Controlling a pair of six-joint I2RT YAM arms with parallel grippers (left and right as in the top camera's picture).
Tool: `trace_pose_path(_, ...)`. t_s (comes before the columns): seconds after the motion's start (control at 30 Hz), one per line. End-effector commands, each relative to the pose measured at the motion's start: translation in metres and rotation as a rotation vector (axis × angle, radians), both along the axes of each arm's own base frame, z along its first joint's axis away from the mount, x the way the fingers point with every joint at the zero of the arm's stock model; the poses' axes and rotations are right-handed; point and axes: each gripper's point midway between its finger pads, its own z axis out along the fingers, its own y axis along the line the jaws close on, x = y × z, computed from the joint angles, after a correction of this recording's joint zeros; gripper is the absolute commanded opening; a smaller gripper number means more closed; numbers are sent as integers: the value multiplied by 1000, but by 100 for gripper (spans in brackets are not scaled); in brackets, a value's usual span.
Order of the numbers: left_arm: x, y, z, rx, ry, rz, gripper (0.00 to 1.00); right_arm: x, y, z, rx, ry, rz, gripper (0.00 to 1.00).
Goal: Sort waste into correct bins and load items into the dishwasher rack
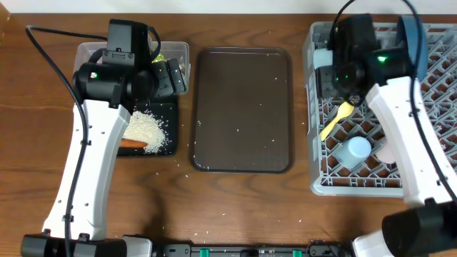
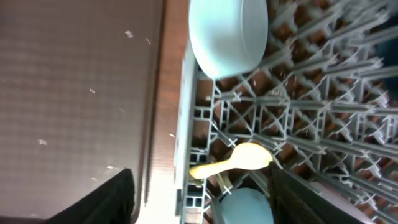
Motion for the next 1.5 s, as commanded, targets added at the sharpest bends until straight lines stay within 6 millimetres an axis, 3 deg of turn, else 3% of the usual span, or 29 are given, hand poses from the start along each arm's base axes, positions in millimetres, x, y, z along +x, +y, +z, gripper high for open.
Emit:
trace_pose_path(0.0, 1, 2, 0, 15, -1, 4, 95, -9, 11, 57, 53, -140, 34, 72)
trace_pose_path(0.03, 1, 2, 0, 14, -1, 4, 95, -12, 12, 68, 61, -171, 37, 79)
trace_pose_path(0.13, 1, 2, 0, 14, -1, 4, 96, -25, 13, 102, 104, -267, 21, 87)
trace_pose_path(0.2, 1, 2, 0, 15, -1, 4, 95, -37, 13, 120, 131, -318, 12, 99)
trace_pose_path(0.43, 1, 2, 0, 14, -1, 4, 96, -65, 6, 154, 160, -413, 10, 99)
trace_pose_path(0.5, 1, 2, 0, 14, -1, 4, 96, -78, 3, 149, 149, -380, 11, 99)
trace_pose_path(0.6, 1, 2, 0, 14, -1, 4, 95, -97, -30, 142, -42, -338, 1, 99)
trace_pose_path(0.77, 1, 2, 0, 15, 0, 4, 95, -138, -92, 130, -170, -235, -270, 99)
trace_pose_path(0.9, 1, 2, 0, 15, -1, 4, 95, -145, -113, 138, -140, -292, -366, 99)
trace_pose_path(0.97, 1, 2, 0, 14, -1, 4, 96, -133, -114, 148, -117, -384, -359, 99)
trace_pose_path(1.13, 1, 2, 0, 14, -1, 4, 95, -87, -86, 160, -81, -638, -50, 99)
trace_pose_path(1.3, 1, 2, 0, 14, -1, 4, 96, -74, -76, 121, -23, -801, 13, 99)
trace_pose_path(1.47, 1, 2, 0, 14, -1, 4, 96, -90, -74, 74, 10, -914, -15, 99)
